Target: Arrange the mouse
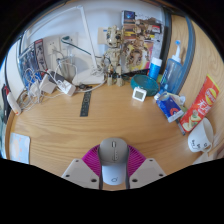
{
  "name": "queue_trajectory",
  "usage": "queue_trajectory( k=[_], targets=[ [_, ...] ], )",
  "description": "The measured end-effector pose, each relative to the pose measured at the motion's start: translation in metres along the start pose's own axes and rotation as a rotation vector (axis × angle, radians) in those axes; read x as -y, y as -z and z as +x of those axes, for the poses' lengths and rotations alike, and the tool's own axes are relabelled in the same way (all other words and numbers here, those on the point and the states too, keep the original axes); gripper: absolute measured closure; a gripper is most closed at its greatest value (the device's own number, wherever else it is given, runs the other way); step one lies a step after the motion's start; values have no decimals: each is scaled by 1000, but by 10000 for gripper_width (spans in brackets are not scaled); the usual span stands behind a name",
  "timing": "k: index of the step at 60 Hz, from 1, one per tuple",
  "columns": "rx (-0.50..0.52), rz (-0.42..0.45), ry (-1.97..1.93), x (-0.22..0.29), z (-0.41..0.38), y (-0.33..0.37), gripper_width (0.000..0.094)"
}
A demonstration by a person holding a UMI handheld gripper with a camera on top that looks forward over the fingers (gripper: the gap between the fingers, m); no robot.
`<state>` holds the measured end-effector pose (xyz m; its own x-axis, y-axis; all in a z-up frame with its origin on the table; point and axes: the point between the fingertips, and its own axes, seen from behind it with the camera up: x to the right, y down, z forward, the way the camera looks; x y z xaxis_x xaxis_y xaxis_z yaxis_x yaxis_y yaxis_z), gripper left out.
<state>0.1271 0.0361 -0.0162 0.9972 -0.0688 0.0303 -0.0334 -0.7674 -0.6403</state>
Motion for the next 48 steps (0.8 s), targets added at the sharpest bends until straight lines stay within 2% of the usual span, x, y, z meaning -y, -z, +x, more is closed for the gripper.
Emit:
queue_trajectory(
  k=[4, 13, 20, 26, 29, 36, 48],
  targets=[
    [-22, 10, -23, 14, -8, 17, 636],
    [-30, 215, -40, 113, -65, 103, 635],
    [30, 366, -36, 173, -141, 176, 636],
    [109, 432, -26, 192, -216, 210, 636],
    [150, 435, 7, 188, -255, 213, 635],
    [235, 346, 47, 139, -343, 184, 636],
    [239, 129, 129, 24, -406, 105, 638]
  ],
)
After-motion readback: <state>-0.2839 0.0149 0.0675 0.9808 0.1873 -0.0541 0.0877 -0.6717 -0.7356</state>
